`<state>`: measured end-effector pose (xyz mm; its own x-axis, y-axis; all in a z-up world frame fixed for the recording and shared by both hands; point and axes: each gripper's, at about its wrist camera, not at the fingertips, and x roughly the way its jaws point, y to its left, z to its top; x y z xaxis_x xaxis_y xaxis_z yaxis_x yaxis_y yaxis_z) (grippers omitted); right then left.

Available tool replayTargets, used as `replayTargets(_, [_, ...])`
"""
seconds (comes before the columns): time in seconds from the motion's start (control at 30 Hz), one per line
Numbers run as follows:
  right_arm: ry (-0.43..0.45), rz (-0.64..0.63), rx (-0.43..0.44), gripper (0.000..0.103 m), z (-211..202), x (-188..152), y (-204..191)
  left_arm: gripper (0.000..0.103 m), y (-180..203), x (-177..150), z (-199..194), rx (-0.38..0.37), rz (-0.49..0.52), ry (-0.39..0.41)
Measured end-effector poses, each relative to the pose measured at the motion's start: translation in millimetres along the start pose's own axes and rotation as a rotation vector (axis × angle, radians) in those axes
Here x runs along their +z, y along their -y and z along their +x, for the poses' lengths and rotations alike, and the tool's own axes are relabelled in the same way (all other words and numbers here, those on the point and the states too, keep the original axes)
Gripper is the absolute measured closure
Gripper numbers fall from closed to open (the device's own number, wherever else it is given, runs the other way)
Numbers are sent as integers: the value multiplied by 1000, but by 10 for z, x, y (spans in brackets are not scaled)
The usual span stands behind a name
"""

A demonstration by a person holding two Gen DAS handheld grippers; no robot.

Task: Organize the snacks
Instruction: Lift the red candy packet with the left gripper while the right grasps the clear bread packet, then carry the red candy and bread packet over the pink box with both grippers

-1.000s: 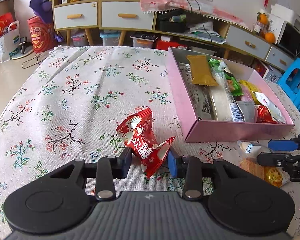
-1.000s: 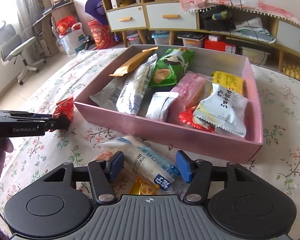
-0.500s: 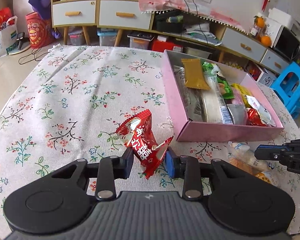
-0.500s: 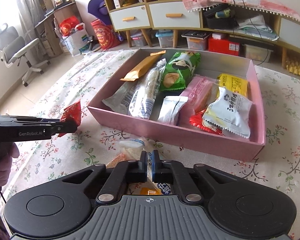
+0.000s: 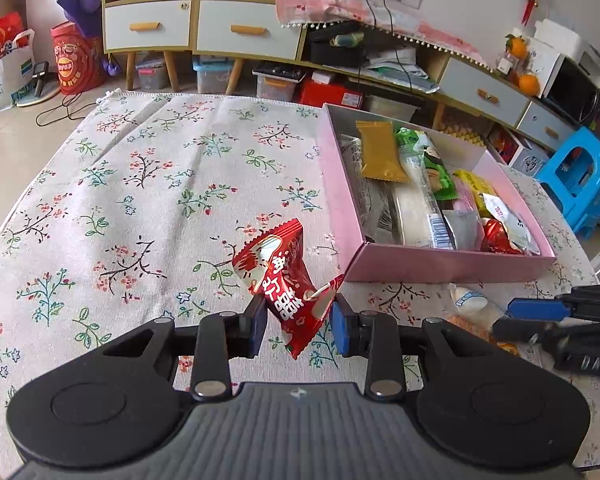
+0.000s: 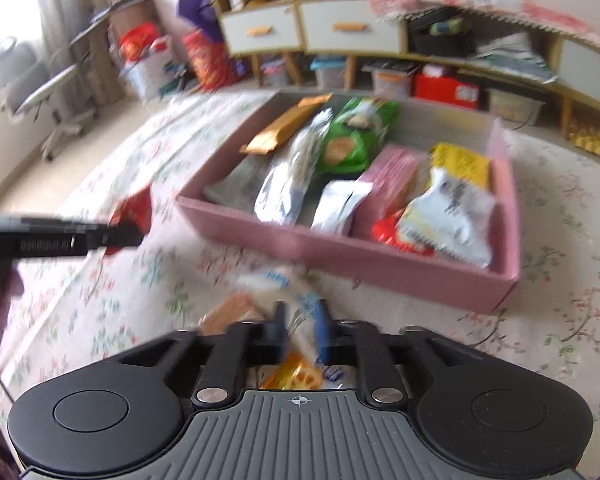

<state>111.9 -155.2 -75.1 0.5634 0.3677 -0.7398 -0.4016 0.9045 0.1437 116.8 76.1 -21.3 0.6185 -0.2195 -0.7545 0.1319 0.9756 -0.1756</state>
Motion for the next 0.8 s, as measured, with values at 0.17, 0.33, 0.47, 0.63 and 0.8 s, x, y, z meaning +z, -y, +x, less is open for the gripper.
replayTargets(0.17, [13,-51,-40,55,61,1,-75,72,22,13,11,-4,4,-1])
replayTargets(0.33, [10,-55,-26,55,26,47,-29,72,34,-11,-3,-5,8,-5])
replayTargets(0.47, [-2,-50,-12,55,-24,23,57,72,26,-12,-14,-1,11,-2])
replayTargets(0.63, [-59,-148,-70,55,113,-92,-40,72,44,-2,-25,-4,4,0])
replayTargets(0.8, [-52,-139,-97,68,139,-51,-100,72,81,8,-39,-10,5,5])
